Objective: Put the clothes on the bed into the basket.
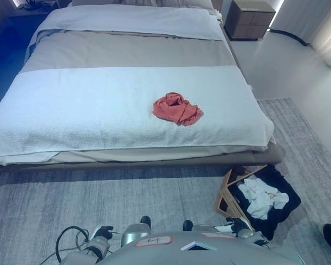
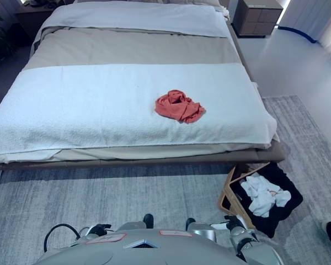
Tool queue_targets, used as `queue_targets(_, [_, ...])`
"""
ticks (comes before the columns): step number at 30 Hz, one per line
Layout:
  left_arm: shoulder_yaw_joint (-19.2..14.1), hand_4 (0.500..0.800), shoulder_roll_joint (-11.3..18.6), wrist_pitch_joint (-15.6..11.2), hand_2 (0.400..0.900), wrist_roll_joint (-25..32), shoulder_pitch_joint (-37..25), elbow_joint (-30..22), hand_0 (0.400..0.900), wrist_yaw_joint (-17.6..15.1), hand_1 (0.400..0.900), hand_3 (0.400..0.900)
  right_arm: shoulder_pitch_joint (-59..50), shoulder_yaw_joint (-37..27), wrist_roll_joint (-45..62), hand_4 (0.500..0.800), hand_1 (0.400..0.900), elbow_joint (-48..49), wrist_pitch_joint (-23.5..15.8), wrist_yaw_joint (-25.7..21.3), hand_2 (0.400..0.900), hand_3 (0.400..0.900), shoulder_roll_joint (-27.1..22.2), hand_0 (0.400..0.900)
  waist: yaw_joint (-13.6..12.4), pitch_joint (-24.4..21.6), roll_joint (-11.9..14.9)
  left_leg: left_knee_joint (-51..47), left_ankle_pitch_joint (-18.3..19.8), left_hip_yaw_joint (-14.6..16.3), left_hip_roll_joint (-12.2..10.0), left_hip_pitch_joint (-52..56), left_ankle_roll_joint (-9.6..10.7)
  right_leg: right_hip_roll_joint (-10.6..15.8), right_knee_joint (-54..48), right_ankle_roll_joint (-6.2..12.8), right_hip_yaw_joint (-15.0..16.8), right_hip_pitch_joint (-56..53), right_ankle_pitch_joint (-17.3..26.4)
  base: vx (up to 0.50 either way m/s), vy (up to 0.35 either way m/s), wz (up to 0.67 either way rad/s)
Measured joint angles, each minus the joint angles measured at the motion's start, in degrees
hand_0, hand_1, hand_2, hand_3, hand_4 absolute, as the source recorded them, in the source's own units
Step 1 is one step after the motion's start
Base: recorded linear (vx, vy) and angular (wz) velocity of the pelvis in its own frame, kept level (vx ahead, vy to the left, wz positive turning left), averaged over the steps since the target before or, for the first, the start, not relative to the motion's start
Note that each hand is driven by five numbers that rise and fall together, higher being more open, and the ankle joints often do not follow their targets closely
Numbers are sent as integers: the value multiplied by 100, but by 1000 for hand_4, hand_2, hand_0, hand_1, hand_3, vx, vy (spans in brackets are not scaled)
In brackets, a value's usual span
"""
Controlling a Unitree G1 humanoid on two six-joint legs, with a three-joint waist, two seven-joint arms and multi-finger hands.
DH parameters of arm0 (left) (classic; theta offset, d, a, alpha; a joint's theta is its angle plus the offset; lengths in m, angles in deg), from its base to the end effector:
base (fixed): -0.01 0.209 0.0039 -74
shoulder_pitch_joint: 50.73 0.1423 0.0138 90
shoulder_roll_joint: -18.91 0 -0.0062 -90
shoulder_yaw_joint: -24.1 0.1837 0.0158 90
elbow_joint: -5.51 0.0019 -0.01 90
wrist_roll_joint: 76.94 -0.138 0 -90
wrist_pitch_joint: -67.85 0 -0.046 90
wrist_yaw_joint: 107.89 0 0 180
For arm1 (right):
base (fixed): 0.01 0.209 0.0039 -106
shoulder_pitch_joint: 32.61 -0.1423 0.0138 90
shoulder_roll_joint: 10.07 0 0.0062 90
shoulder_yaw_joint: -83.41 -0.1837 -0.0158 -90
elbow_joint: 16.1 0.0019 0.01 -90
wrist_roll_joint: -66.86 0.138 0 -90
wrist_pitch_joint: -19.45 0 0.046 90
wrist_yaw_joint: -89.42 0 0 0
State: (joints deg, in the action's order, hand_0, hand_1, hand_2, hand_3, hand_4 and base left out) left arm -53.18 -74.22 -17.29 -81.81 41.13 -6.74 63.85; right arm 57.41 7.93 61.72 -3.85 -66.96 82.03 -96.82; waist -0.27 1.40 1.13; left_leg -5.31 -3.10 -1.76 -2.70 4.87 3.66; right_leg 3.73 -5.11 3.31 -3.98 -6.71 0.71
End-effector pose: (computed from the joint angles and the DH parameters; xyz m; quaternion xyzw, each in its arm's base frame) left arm 0.0323 0.2218 -0.1234 0.2341 0.6566 0.0174 0.7168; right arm 0.0452 -0.2192 -0.1227 -0.2417 0.6368 0.0035 0.7322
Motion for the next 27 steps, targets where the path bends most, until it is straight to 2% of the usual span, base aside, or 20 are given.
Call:
queue_targets(23, [-83, 800, 6, 13, 900, 29, -3, 7, 900, 60, 900, 900, -25, 83, 7, 800, 900, -94, 2, 26, 900, 900, -3, 900, 6, 73, -5, 0, 11, 15, -16, -13, -22, -8, 137, 6, 13, 74, -9, -8, -13, -2])
queue_targets(26, [-153, 800, 20, 14, 900, 154, -53, 53, 900, 54, 900, 900, -50, 83, 11, 800, 900, -94, 1, 34, 900, 900, -5, 900, 3, 166, -16, 58, 26, 43, -60, -75, -8, -44, 276, -22, 27, 224, -63, 18, -115, -8])
queue_targets(27, [-281, 800, 22, 17, 900, 217, -99, 77, 900, 55, 900, 900, -66, 79, 25, 800, 900, -97, -3, 38, 900, 900, -7, 900, -2, 217, -20, 171, 33, 56, -107, -173, 3, -83, 404, -37, -1, 349, -102, 13, -216, -8])
